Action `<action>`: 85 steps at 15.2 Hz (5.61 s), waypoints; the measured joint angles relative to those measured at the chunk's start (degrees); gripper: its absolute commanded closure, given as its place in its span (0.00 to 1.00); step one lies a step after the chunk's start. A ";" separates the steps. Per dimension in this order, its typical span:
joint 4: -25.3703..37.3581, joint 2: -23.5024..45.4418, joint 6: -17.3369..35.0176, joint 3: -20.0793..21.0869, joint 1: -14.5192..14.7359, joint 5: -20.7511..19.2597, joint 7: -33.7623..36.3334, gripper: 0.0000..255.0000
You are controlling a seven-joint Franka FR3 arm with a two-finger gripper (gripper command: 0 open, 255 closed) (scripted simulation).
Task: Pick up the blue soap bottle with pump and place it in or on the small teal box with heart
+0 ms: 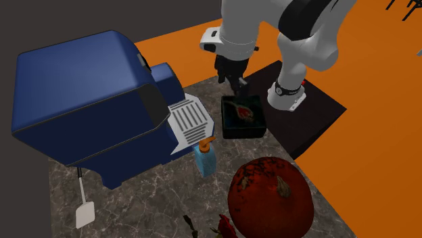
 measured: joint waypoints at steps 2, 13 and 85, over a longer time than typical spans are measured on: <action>2.28 3.72 1.62 0.62 0.37 0.59 1.02 0.00; 20.36 26.90 7.90 3.14 2.04 1.91 5.74 0.00; 17.37 -0.40 -16.18 0.00 0.41 3.67 0.41 1.00</action>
